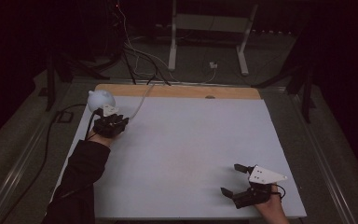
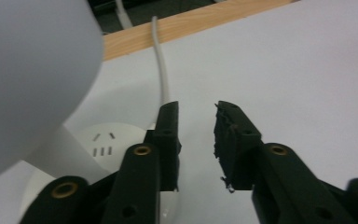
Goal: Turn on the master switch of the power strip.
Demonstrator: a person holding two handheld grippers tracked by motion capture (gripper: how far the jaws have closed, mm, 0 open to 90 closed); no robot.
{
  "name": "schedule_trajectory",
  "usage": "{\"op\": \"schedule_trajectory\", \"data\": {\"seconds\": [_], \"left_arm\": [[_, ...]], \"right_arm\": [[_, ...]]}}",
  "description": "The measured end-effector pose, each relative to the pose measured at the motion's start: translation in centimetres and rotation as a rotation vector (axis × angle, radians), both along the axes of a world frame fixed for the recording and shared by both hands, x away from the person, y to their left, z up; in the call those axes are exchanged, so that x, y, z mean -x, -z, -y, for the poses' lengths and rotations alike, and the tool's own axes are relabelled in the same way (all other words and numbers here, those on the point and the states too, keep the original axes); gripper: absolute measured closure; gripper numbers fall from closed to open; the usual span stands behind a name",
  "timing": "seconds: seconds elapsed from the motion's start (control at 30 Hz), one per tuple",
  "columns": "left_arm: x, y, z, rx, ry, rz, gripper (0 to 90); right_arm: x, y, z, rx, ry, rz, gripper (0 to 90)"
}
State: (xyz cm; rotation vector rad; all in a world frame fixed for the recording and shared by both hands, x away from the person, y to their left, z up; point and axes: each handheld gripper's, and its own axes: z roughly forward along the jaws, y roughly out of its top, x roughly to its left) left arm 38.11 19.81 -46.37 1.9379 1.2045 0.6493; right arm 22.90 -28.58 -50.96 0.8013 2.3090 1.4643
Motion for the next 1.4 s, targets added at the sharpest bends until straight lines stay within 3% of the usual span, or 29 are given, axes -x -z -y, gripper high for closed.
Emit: {"op": "schedule_trajectory", "data": {"seconds": [0.1, 0.3, 0.33, 0.4, 0.63, 0.73, 0.97, 1.4], "left_arm": [[0.4, -0.4, -0.1, 0.034, 0.009, -0.01, 54.5], [1.1, -1.1, -0.2, 0.085, 0.045, -0.053, 19.1], [1.5, -1.3, -0.2, 0.111, 0.09, -0.07, 11.7], [1.9, -1.3, -0.2, 0.132, 0.117, -0.082, 3.4], [3.6, -0.7, 0.4, 0.119, 0.176, -0.084, 0.4], [4.7, -0.2, 0.7, 0.149, 0.214, -0.082, 0.3], [6.2, -0.2, 1.1, 0.155, 0.25, -0.067, 0.2], [9.6, 1.0, 1.3, 0.129, 0.333, -0.082, 0.2]], "right_arm": [[0.0, 0.0, 0.0, 0.0, 0.0, 0.002, 0.0], [0.0, -0.1, 0.0, -0.001, 0.001, 0.004, 0.0], [0.0, -0.1, 0.0, 0.001, 0.001, 0.004, 0.0], [0.0, -0.1, 0.0, 0.001, 0.002, 0.004, 0.0], [0.0, -0.1, 0.0, 0.001, 0.001, 0.003, 0.0], [0.0, 0.0, -0.1, 0.004, 0.001, -0.001, 0.0], [0.1, 0.0, -0.1, 0.006, -0.001, 0.003, 0.0], [0.1, 0.0, -0.2, 0.012, -0.008, -0.002, 0.0]]}}
